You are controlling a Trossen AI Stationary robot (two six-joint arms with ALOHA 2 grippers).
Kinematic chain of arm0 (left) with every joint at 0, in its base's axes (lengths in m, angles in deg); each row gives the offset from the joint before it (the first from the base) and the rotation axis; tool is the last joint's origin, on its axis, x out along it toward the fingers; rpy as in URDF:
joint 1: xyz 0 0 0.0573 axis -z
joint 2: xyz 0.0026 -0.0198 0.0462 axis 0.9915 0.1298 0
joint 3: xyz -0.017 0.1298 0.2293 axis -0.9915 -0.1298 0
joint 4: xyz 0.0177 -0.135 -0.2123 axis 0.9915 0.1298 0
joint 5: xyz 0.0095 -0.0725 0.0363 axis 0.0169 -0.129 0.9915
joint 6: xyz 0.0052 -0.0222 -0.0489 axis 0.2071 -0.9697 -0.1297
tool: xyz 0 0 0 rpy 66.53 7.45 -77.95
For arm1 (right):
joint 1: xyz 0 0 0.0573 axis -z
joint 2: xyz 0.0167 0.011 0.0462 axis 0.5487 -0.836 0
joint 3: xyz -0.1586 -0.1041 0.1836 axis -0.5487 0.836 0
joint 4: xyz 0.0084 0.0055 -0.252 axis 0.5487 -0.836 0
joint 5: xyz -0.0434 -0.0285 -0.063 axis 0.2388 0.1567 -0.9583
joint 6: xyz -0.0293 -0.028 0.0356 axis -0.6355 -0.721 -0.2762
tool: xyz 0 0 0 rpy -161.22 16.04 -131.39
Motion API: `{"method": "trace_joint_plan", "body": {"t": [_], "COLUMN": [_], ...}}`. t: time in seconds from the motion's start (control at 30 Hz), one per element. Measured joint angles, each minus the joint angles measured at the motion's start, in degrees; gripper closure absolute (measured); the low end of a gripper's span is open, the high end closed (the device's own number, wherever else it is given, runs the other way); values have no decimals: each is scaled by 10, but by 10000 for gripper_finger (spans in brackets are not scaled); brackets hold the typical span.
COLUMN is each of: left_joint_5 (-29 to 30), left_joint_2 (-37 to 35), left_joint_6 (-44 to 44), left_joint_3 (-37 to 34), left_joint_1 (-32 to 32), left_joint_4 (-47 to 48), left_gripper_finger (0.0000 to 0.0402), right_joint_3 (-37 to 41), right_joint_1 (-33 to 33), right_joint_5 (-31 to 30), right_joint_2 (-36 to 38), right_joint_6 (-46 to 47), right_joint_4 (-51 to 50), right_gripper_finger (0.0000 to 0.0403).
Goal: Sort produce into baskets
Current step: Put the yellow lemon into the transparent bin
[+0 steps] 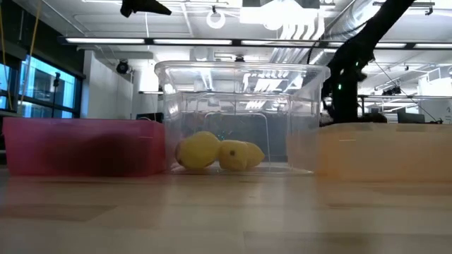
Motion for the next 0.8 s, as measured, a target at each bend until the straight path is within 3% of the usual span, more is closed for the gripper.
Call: {"method": "trace_joint_plan", "body": {"t": [0.17,0.33,0.4,0.47,0.6,0.8], "left_joint_5": [5,33,34,34,25,23], "left_joint_2": [0,0,0,0,0,0], "left_joint_6": [18,35,46,55,79,127], "left_joint_3": [0,0,0,0,0,0], "left_joint_1": [0,-5,-10,-16,-23,-23], "left_joint_4": [0,0,-1,-1,-1,1], "left_gripper_finger": [103,103,103,103,103,103], "right_joint_3": [0,-1,-2,-1,-1,-1], "right_joint_1": [-56,-144,-190,-244,-361,-451], "right_joint_5": [14,210,282,315,307,190], "right_joint_2": [122,216,228,227,211,209], "right_joint_6": [-58,-156,-157,-133,-97,33], "right_joint_4": [62,188,205,203,223,268], "right_gripper_finger": [201,201,195,190,186,184]}}
